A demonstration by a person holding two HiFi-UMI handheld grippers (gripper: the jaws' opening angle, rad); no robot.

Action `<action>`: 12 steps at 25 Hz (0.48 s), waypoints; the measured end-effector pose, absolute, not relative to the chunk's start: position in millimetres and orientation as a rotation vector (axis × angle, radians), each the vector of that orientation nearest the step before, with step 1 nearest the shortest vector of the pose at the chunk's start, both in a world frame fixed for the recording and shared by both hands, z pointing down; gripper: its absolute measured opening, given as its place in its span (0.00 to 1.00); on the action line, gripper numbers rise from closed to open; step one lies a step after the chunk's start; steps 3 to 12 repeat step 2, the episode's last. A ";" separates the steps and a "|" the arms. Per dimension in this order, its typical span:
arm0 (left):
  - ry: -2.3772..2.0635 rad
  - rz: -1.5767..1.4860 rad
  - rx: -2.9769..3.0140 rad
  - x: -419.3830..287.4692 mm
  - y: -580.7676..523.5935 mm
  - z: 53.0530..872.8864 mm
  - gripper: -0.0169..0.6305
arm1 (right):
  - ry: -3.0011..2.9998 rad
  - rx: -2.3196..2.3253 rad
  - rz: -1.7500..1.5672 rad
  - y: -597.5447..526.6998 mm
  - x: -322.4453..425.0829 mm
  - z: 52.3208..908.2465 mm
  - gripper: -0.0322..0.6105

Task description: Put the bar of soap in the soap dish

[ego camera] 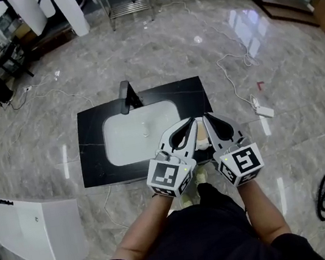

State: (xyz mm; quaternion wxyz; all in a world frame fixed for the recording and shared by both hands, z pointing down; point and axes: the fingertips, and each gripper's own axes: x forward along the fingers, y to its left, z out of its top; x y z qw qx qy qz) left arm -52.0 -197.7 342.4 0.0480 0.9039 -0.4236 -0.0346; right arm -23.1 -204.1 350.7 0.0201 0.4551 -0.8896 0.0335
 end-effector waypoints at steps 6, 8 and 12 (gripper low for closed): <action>-1.291 -0.105 2.758 -51.4 -196.6 342.3 0.04 | -2.763 1.411 0.096 -202.8 -23.0 351.3 0.06; -1.291 -0.105 2.758 -51.4 -196.6 342.3 0.04 | -2.763 1.411 0.096 -202.8 -23.0 351.3 0.06; -1.291 -0.105 2.758 -51.4 -196.6 342.3 0.04 | -2.763 1.411 0.096 -202.8 -23.0 351.3 0.06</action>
